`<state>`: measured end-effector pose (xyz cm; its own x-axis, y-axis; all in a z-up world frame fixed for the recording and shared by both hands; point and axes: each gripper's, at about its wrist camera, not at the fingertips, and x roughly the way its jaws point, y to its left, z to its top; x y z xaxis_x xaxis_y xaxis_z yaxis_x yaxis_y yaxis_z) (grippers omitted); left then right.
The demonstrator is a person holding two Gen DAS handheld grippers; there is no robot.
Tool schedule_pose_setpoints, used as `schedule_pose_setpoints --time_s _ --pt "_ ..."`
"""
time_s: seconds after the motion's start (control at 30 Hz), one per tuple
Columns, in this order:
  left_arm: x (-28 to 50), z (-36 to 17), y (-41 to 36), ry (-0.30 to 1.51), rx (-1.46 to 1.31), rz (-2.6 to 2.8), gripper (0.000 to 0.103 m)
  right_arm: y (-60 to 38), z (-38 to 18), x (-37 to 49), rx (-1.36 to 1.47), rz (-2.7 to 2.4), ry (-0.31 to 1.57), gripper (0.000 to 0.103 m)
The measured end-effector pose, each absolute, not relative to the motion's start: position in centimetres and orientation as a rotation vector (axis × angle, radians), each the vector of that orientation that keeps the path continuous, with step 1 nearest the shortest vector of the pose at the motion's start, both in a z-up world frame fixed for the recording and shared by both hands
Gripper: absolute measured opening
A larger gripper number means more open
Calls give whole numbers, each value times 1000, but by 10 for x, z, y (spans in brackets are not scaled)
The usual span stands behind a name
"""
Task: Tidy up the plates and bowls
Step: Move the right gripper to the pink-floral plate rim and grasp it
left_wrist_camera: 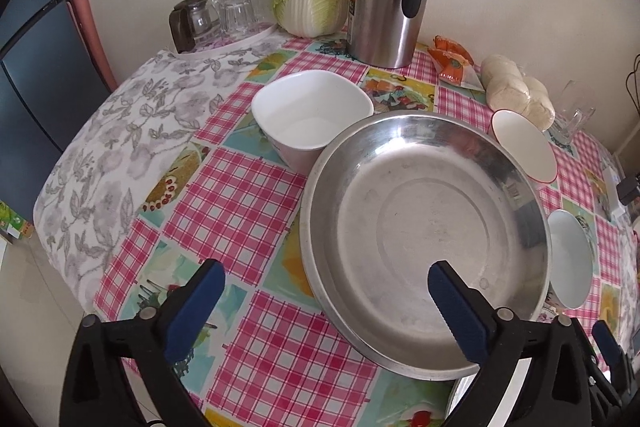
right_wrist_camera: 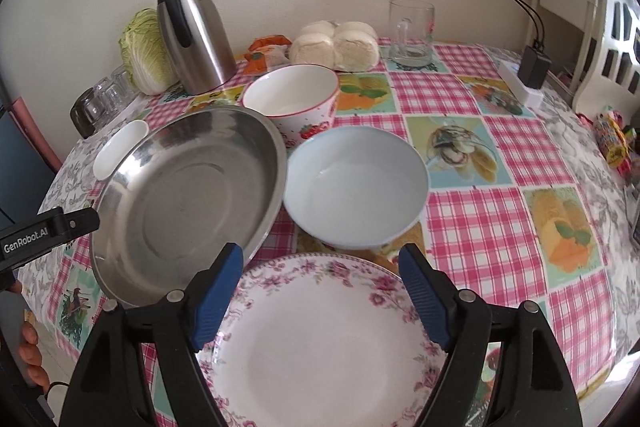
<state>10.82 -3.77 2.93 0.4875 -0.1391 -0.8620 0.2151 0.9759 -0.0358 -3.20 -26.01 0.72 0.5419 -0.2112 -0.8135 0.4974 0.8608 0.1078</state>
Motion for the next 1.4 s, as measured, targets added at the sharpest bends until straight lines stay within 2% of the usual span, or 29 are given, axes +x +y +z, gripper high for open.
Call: schedule_pose_setpoints --time_s 0.67,1.07,1.4 --pt "52 49 -49 897 10 -265 103 -297 9 -93 451 -553 904 92" --pt "14 33 -91 1017 93 -398 103 -331 -4 -131 541 -649 946 92" --pt "1 11 -105 1125 101 -411 102 -334 -30 -130 611 -613 1054 92"
